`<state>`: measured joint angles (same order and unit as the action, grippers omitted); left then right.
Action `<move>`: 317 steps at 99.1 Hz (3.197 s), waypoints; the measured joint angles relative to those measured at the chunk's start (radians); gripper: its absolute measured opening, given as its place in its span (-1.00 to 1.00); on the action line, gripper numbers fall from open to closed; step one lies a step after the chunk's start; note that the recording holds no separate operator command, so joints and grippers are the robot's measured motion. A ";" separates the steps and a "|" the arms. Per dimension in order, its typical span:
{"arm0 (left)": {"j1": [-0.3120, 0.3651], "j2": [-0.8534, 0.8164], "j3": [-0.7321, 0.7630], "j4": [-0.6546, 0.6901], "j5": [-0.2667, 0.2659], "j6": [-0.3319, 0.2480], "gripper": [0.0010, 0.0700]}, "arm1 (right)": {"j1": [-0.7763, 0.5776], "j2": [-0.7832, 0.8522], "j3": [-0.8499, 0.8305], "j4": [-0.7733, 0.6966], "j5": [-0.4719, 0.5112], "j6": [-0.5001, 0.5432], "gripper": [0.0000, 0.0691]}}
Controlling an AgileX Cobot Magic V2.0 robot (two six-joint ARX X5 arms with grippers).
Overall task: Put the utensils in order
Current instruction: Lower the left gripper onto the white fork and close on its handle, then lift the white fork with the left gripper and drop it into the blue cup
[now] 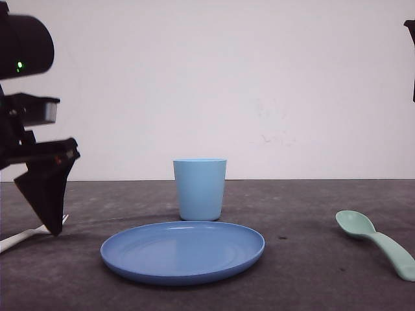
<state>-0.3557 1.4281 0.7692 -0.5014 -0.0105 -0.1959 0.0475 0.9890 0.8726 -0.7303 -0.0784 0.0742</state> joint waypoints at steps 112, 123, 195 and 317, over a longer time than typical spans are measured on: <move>-0.002 0.045 0.013 0.033 -0.028 -0.003 -0.84 | 0.000 0.000 0.000 -0.010 0.000 0.000 0.97; -0.006 0.045 0.013 0.034 -0.029 -0.003 -0.84 | 0.000 0.000 0.000 -0.016 0.000 0.000 0.97; -0.130 -0.150 0.098 0.491 0.141 -0.004 -0.85 | 0.000 0.000 0.000 -0.017 0.000 0.000 0.97; -0.217 0.393 0.098 1.313 0.171 0.073 -0.84 | 0.000 0.000 0.000 -0.037 0.000 0.000 0.97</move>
<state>-0.5724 1.8210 0.8669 0.8112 0.1608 -0.1230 0.0475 0.9894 0.8726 -0.7677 -0.0784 0.0742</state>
